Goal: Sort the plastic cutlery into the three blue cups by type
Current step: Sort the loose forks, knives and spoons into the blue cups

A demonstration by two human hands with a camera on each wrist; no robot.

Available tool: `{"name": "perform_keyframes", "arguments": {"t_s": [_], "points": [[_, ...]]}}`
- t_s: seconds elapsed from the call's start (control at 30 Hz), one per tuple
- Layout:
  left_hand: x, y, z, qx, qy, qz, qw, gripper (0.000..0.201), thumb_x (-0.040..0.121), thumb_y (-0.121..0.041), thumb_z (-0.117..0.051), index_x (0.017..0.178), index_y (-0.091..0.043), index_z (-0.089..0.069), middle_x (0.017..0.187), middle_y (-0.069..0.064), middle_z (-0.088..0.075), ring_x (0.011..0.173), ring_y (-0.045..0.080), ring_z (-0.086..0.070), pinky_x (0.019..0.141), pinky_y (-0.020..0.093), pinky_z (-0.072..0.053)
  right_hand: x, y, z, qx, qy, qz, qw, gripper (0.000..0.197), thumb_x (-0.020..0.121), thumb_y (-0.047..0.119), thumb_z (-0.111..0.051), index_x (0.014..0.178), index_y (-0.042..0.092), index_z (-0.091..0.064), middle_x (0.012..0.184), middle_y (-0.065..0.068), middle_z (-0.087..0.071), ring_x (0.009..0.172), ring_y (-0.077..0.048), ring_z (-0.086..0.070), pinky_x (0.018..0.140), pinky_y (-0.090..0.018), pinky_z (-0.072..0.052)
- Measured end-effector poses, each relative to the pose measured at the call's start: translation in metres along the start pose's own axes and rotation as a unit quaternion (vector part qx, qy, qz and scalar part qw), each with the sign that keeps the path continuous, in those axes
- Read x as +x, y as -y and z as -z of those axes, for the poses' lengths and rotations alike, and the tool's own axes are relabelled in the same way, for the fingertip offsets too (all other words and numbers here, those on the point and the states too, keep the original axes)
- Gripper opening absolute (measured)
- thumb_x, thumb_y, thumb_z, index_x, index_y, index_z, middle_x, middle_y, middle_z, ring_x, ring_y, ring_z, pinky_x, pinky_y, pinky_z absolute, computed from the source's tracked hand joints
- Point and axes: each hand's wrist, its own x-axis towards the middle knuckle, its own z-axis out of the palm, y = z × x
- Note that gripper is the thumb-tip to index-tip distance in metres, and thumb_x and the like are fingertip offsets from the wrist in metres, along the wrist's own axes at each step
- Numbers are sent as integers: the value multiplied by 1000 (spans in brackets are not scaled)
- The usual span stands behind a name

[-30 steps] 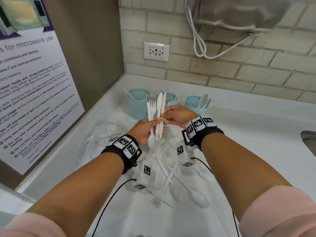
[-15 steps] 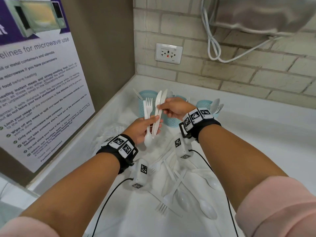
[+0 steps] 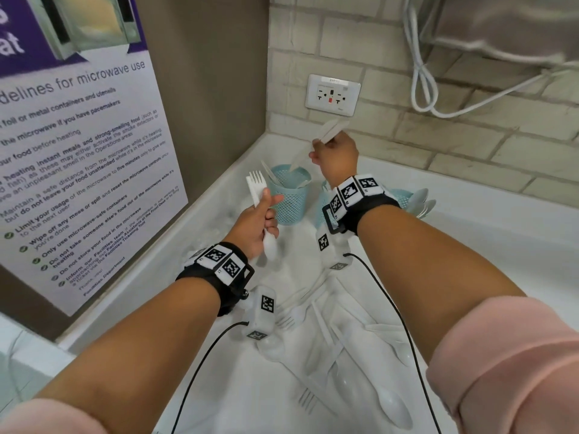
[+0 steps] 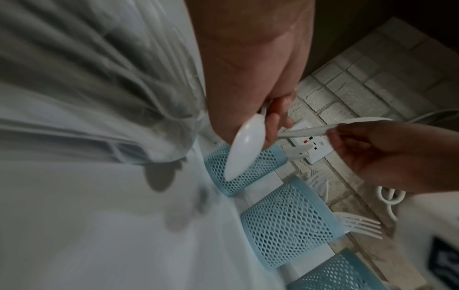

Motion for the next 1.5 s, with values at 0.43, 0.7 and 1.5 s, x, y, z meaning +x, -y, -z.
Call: {"name": "perform_keyframes", "arguments": {"t_s": [0.43, 0.7, 1.5], "points": [[-1, -3, -4, -81, 69, 84, 991, 17, 96, -27, -43, 103, -17, -55, 69, 0, -48, 47, 7, -39, 40, 16, -29, -10, -15, -12, -156, 72, 67, 983, 31, 87, 8, -56, 118, 5, -57, 112, -15, -62, 96, -28, -62, 89, -34, -50], [-9, 4, -19, -36, 92, 74, 992, 25, 98, -25, -41, 95, -12, -62, 69, -6, -59, 45, 3, -42, 43, 14, -30, -38, -5, 31, -227, 10, 207, 952, 24, 91, 31, -55, 90, 9, -64, 50, 9, -43, 51, -10, -44, 53, -24, -35], [-24, 41, -87, 100, 76, 98, 987, 44, 100, -44, -31, 96, -13, -62, 78, 1, -60, 65, 9, -54, 58, 21, -45, -28, -24, 145, -79, -141, 24, 987, 21, 96, 22, -41, 100, 5, -55, 69, 2, -56, 66, -19, -60, 65, -33, -49]]}}
